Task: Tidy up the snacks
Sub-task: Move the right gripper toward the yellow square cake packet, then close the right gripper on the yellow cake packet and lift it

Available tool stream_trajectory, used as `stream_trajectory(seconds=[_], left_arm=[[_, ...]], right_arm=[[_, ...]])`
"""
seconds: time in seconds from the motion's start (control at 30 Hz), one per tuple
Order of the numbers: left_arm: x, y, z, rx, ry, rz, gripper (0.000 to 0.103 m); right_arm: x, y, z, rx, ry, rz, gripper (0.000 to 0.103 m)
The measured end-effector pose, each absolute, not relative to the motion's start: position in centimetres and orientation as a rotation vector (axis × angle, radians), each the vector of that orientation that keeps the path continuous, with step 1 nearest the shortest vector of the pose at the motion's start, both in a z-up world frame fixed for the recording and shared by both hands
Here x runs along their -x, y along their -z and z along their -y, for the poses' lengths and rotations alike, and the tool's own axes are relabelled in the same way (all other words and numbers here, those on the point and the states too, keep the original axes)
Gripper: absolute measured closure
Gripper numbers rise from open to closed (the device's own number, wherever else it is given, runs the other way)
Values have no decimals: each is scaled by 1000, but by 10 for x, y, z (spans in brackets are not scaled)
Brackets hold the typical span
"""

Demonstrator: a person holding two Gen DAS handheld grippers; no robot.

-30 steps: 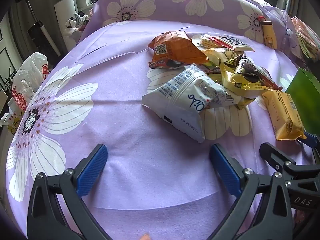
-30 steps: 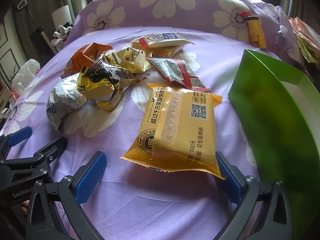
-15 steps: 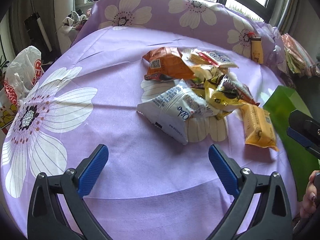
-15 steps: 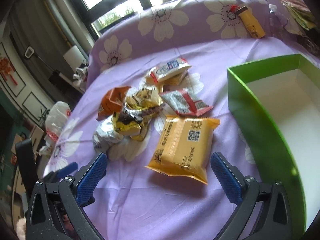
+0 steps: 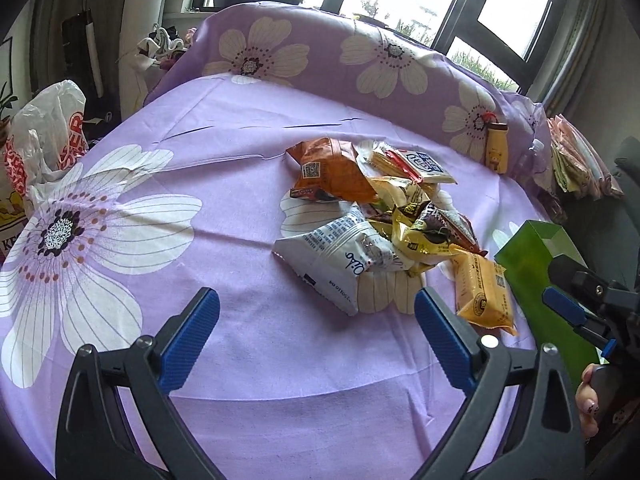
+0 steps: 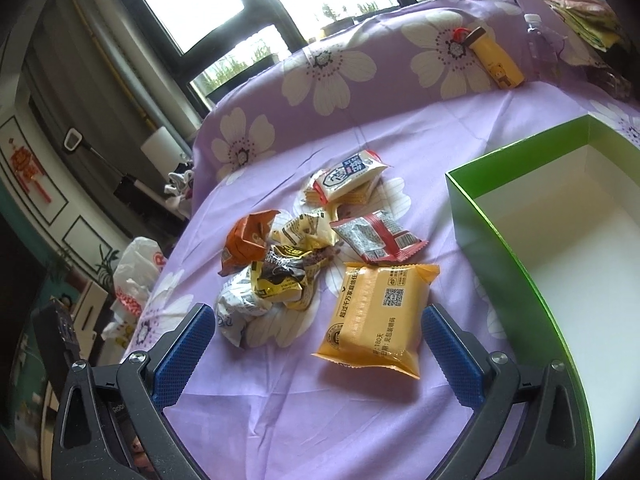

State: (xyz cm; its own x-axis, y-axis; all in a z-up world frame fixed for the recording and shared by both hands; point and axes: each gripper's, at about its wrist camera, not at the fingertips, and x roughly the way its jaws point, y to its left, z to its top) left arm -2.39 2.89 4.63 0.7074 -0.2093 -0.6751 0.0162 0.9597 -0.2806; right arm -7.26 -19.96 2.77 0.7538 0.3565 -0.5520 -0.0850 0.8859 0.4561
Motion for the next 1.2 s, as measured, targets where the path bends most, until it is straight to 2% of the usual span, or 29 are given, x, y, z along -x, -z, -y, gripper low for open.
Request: stream_trajectory(seconds=[0.13, 0.37, 0.53, 0.73, 0.97, 1.07, 1.2], left_arm=[[26, -47, -26, 250, 141, -774, 12], [28, -49, -24, 248, 157, -773, 24], [28, -53, -21, 243, 177, -780, 32], [17, -86, -17, 233, 251, -789, 42], [-9, -137, -15, 233, 256, -692, 44], [-11, -119, -21, 249, 258, -696, 43], [-26, -85, -28, 224, 182, -819, 44]], right_arm=[[72, -24, 196, -419, -255, -689, 1], [73, -23, 188, -370, -235, -698, 14], [72, -24, 185, -357, -225, -712, 19], [68, -51, 186, -415, -274, -728, 23], [41, -101, 178, -367, -250, -692, 31], [35, -94, 172, -308, -223, -671, 31], [19, -66, 175, -310, -209, -745, 31]])
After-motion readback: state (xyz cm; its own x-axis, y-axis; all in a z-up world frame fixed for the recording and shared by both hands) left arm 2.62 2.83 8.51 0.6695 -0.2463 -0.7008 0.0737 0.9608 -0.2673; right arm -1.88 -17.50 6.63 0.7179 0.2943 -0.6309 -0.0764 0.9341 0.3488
